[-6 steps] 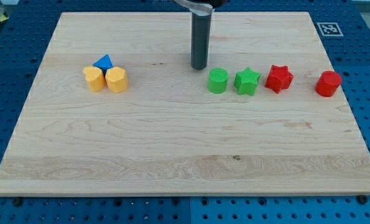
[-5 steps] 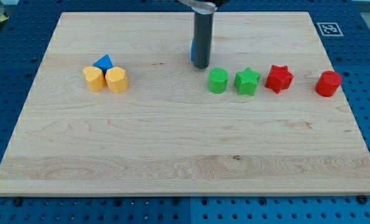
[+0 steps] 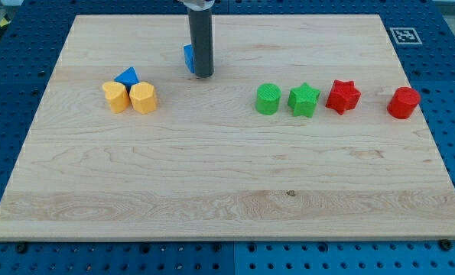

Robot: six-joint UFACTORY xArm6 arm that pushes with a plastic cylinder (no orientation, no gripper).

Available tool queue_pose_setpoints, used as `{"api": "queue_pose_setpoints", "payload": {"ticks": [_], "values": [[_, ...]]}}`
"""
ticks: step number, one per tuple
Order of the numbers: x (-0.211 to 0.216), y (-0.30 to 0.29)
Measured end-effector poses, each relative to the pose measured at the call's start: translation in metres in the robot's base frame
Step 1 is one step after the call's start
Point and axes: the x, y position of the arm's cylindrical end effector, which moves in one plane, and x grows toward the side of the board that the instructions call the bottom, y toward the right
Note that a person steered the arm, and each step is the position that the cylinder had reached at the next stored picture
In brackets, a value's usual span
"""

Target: Move the blue cube diagonal to the yellow heart

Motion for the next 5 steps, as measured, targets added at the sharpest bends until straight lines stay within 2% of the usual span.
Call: {"api": "queue_pose_setpoints", "payload": {"ticks": [1,2,3,5], "values": [[-0.012,0.061],[-0.041,0.086],[-0.052,0.039],[0.020,-0.027]]}}
